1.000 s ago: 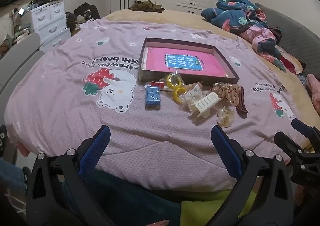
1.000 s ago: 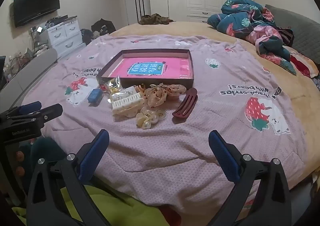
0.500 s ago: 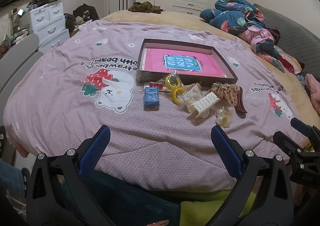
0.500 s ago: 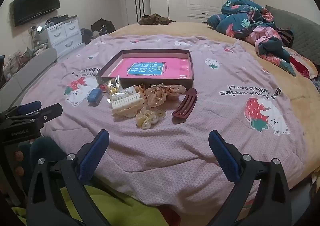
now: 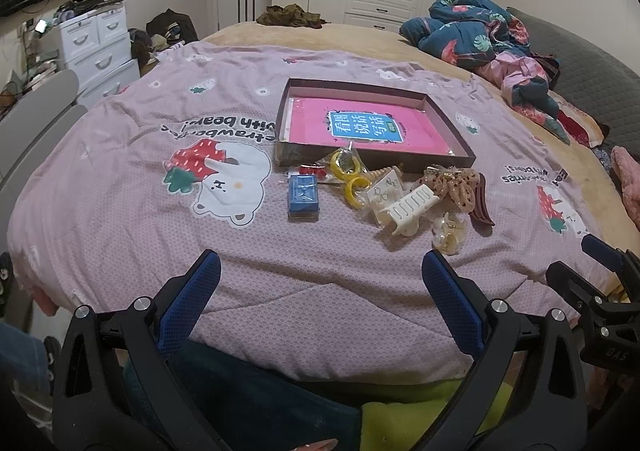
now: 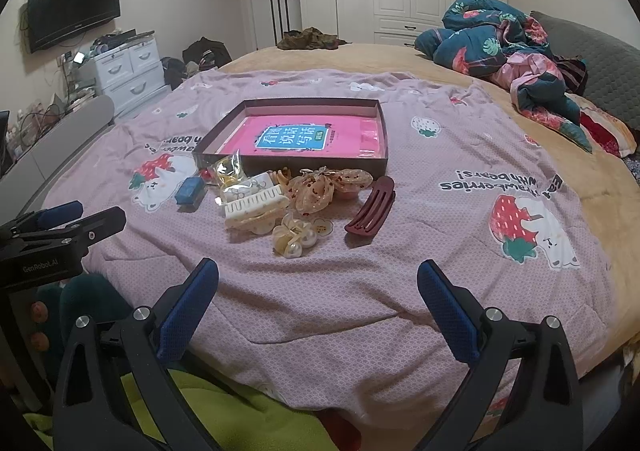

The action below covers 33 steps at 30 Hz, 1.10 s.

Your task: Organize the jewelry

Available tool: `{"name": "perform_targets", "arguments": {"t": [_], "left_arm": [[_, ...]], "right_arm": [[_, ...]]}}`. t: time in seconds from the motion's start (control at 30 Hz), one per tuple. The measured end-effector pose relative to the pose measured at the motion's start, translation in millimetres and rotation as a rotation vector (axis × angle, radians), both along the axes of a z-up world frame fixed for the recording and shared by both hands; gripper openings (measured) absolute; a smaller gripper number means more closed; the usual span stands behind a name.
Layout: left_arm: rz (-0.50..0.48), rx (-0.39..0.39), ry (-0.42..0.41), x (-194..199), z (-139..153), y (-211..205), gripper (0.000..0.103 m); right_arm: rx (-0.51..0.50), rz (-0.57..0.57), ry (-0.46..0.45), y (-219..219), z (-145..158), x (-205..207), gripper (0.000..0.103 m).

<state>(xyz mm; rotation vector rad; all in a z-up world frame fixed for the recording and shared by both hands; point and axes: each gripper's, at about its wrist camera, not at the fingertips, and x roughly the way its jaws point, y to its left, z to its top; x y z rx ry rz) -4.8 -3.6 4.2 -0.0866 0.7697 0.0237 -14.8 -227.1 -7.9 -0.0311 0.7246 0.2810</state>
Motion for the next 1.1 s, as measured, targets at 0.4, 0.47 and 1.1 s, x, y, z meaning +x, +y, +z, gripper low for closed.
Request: {"name": "perform_targets", "arguments": {"t": [0.4, 0.47, 1.1], "left_arm": [[0.003, 0.0, -0.001, 0.7, 0.4, 1.0, 0.094], [0.003, 0.0, -0.002, 0.9, 0.2, 1.4, 0.094], [0.0, -0.002, -0.012, 2.1, 5.4, 1.9, 0.094]], "right_arm": [[0.0, 0.002, 0.0, -0.6, -0.2, -0.4, 0.099], [0.001, 0.002, -0.001, 0.0, 0.1, -0.4, 0.099], [0.019, 0.006, 0.009, 0.2, -1.7, 4.8, 0.099]]}}
